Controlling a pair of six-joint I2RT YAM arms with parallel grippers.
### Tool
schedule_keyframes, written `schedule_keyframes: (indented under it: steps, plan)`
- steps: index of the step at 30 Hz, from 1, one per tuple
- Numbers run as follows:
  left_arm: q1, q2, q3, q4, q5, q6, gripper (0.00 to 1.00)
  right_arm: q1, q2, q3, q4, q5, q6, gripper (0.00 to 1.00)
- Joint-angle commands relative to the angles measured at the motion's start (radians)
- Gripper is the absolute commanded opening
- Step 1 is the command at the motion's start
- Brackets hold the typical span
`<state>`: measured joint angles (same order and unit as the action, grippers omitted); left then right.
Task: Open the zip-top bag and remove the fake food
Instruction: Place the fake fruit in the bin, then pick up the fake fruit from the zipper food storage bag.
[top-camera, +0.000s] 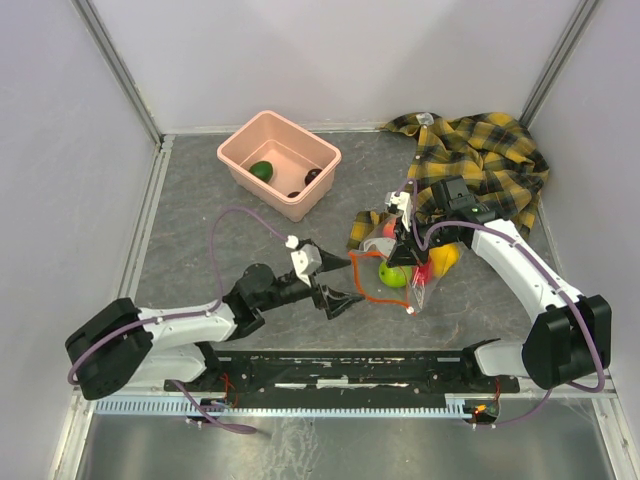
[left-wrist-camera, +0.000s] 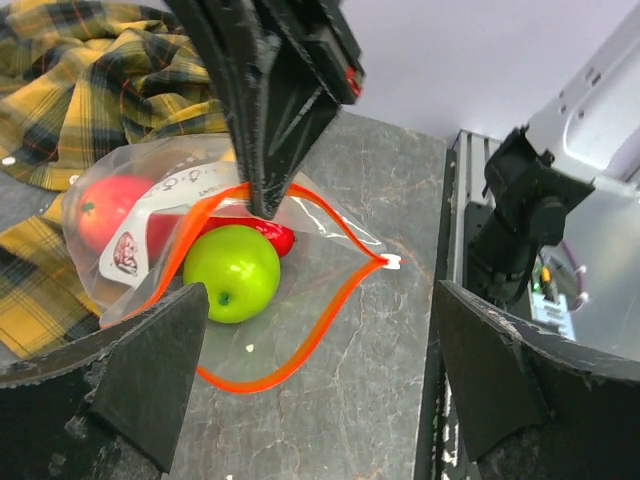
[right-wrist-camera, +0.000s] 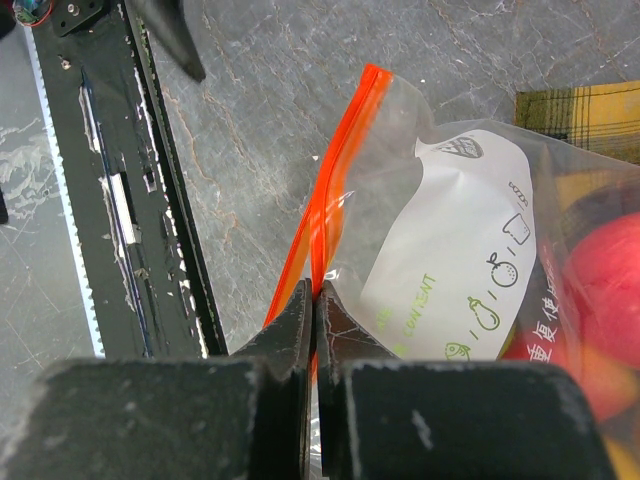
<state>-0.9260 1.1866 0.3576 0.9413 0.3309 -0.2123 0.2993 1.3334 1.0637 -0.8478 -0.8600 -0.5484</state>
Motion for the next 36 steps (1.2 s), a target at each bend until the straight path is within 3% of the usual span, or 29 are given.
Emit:
schedule_keyframes:
  steps: [1,12,20,31,36]
  plan:
    - [-0.070,0.036,-0.002,0.083,-0.091,0.235,0.99,0.002,-0.024,0.035,0.009,-0.022,-0.016,0.02]
    - [-0.179,0.236,0.045,0.152,-0.215,0.374,0.99,0.003,-0.024,0.035,0.007,-0.022,-0.019,0.02]
    - [-0.179,0.396,0.124,0.169,-0.290,0.311,0.97,0.003,-0.026,0.036,0.004,-0.022,-0.020,0.02]
    - [-0.177,0.571,0.260,0.147,-0.374,0.271,0.85,0.003,-0.031,0.036,0.003,-0.025,-0.024,0.02]
    - [-0.175,0.631,0.298,0.177,-0.410,0.268,0.87,0.002,-0.030,0.036,0.003,-0.026,-0.024,0.02]
